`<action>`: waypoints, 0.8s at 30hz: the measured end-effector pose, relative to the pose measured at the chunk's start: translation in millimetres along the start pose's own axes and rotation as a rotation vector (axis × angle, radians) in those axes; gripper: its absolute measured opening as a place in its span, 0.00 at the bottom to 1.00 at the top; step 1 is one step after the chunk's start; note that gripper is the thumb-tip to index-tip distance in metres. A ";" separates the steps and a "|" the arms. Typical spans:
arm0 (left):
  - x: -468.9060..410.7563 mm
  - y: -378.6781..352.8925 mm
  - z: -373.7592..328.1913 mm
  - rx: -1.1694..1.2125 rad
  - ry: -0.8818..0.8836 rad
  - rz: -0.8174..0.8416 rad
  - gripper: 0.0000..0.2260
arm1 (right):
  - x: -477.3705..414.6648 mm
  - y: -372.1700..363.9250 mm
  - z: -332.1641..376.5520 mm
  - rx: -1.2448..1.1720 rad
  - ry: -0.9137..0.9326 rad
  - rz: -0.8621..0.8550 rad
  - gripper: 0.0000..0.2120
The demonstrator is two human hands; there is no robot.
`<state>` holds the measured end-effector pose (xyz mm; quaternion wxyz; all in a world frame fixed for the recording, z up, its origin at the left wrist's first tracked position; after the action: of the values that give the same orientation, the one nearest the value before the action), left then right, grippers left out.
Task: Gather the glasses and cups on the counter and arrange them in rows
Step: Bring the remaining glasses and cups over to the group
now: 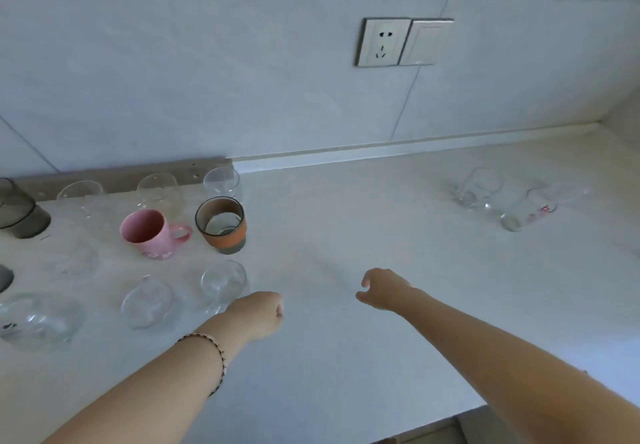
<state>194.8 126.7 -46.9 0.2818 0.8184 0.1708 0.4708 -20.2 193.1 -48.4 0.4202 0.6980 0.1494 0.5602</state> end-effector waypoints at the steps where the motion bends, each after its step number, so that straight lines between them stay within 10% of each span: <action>1: -8.7 2.4 -19.7 -0.022 -0.019 0.008 0.04 | -1.4 4.6 -26.4 -0.017 -0.036 -0.023 0.18; 14: -133.5 -16.5 -225.2 -0.049 -0.024 0.004 0.04 | -98.4 112.6 -290.1 -0.147 -0.189 -0.408 0.31; 24: -168.0 -15.4 -244.8 0.043 0.106 -0.064 0.06 | -177.6 137.8 -320.2 -0.210 -0.138 -0.229 0.41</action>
<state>-101.3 120.8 -72.4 0.2699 0.7922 0.2217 0.5003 -405.2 123.8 -55.0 0.5611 0.6657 0.1394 0.4719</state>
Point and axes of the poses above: each hand's wrist, its own x-axis away from the middle knuckle, its own y-axis out of the back of the hand, z = x × y, the point moved 2 cm from there along -x, towards the middle knuckle, and after that the axes turned 10 degrees about x, right-handed, at the moved point
